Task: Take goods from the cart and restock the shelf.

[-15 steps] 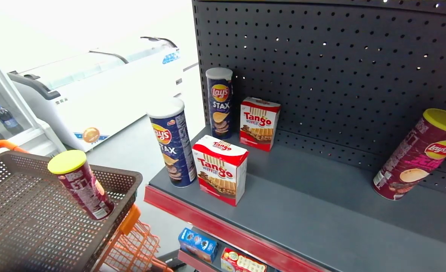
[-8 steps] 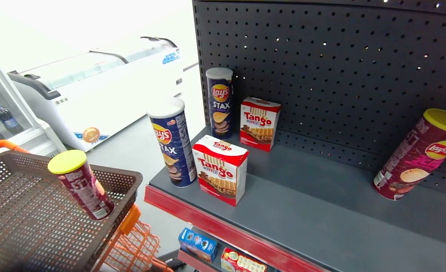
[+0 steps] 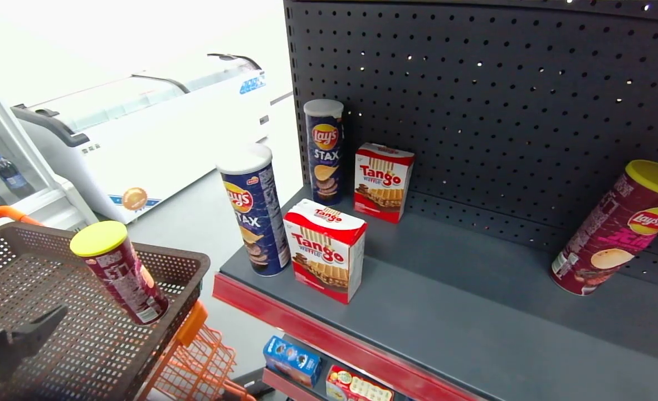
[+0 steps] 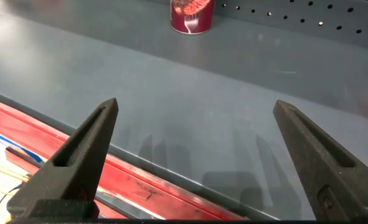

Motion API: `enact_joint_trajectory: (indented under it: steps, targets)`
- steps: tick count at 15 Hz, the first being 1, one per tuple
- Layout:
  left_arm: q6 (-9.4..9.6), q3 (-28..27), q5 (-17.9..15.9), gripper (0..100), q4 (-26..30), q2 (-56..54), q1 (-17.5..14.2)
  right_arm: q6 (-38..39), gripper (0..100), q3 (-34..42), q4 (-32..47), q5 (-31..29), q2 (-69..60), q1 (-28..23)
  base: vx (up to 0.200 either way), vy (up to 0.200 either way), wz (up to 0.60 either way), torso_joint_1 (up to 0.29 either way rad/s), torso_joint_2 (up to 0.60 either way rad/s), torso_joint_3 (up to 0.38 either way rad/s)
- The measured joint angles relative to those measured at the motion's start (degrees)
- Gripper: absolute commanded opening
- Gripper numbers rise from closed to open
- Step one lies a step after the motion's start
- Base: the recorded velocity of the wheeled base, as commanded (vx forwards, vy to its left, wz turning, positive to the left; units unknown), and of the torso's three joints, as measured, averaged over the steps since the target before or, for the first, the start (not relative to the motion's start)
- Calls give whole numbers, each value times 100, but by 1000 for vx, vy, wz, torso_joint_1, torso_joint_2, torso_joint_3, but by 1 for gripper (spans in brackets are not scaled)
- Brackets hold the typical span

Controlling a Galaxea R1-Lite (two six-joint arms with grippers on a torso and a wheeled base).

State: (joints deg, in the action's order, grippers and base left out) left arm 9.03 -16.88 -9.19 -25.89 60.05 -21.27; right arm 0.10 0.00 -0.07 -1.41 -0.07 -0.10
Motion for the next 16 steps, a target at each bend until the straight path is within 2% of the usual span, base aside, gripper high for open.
enact_joint_trajectory:
  steps: [5,6,8,11,14,16]
  targets:
    - [18,38,77,100,-1240,1217,661,0,100,0,0,0,0,2,0,0,0,0,0,0]
    - [16,40,112,100,-1565,1409,695,0,100,0,0,0,0,2,0,0,0,0,0,0]
    - [13,95,444,100,-2225,1807,706,0,100,0,0,0,0,-1,0,0,0,0,0,0]
    - [11,297,717,100,-2977,2316,735,0,100,0,0,0,0,0,0,0,0,0,0,0]
    - [-74,569,837,100,-4218,3027,885,0,100,0,0,0,0,2,0,0,0,0,0,0]
    - [-113,636,930,100,-4754,3545,957,0,100,0,0,0,0,-1,0,0,0,0,0,0]
